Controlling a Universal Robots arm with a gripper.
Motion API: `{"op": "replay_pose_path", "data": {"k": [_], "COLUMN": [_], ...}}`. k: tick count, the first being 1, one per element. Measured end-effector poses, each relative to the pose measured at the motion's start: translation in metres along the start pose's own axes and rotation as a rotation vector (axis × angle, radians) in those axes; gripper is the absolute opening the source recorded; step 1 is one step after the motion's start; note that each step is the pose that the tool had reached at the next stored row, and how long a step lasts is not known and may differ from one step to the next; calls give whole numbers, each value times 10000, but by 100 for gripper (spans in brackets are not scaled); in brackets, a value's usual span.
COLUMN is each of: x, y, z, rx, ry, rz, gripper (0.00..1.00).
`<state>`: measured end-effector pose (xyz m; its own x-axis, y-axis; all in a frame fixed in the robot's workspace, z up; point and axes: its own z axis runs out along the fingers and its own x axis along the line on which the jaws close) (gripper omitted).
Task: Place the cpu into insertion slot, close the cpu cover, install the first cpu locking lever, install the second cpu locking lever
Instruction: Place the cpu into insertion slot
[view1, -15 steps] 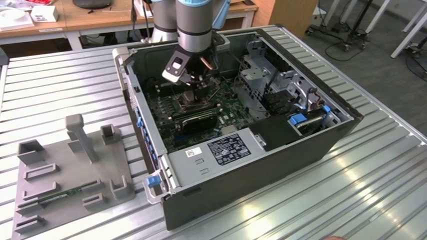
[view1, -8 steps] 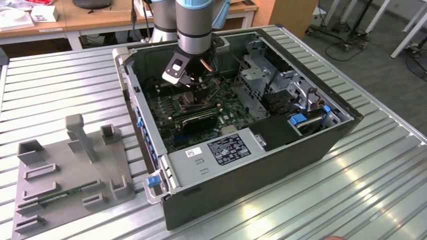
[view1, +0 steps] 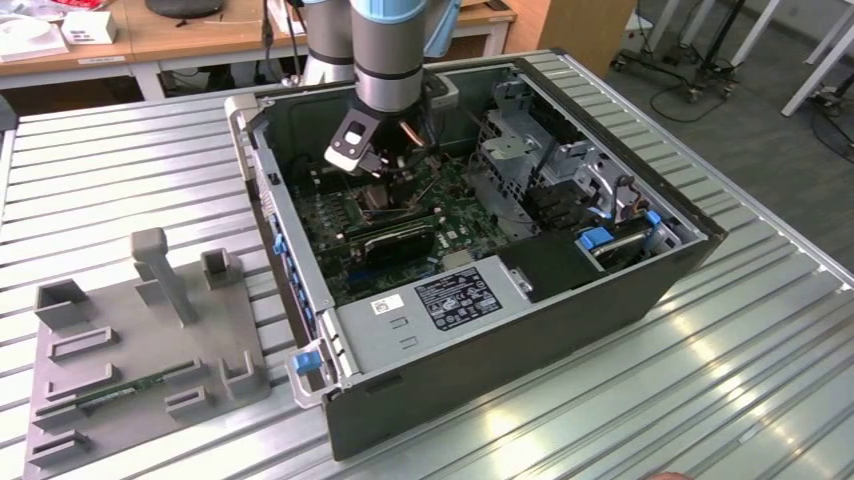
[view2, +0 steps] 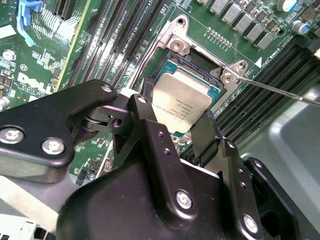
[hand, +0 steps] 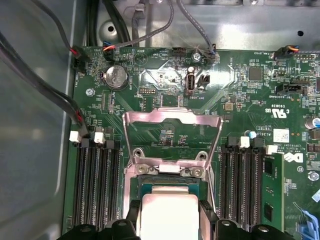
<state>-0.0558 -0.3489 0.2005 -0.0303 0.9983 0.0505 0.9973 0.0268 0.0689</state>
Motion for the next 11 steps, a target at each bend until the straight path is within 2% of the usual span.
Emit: {"op": "replay_pose_path", "data": {"k": [3, 6, 11], "x": [-1, -2, -1], "y": [-1, -2, -2], "z": [15, 23, 25], "rx": [-2, -12, -15], "ry": [-5, -23, -21], "rz": [58, 293, 297], "gripper": [54, 54, 54]}}
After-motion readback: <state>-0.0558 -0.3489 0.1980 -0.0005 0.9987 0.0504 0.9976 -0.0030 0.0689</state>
